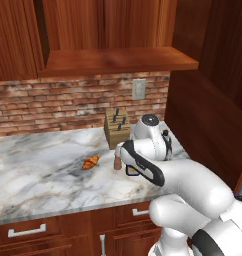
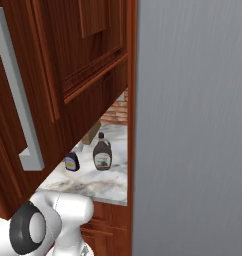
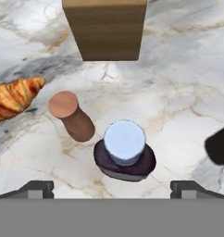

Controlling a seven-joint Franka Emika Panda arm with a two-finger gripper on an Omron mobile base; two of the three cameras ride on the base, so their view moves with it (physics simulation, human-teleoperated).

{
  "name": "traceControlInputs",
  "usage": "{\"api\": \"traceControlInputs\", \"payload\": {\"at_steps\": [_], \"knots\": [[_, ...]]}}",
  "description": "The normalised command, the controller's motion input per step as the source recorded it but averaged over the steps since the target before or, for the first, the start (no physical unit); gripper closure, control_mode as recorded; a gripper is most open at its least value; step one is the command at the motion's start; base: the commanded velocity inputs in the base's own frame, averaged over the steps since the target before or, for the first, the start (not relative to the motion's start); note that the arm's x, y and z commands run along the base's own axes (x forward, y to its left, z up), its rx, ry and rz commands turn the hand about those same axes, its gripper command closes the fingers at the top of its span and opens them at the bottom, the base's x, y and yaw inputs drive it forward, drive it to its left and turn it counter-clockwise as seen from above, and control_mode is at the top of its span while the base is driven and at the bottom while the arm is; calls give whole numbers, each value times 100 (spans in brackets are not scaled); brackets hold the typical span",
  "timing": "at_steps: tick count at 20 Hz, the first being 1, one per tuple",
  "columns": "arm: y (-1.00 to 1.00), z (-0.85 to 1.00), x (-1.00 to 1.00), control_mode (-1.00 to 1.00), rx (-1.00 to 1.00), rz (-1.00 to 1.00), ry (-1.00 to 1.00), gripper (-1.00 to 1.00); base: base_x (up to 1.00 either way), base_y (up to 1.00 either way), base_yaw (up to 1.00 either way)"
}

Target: There are various items on the counter. Only move the condiments/shakers into the cabinet.

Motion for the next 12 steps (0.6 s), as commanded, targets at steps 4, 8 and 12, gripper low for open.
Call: {"api": "traceControlInputs", "payload": {"at_steps": [4, 8, 12], "knots": [[2, -11, 12, -100, 0, 0, 0, -100, 0, 0, 0], [0, -11, 3, -100, 0, 0, 0, -100, 0, 0, 0], [-2, -9, 4, -100, 0, 0, 0, -100, 0, 0, 0]]}}
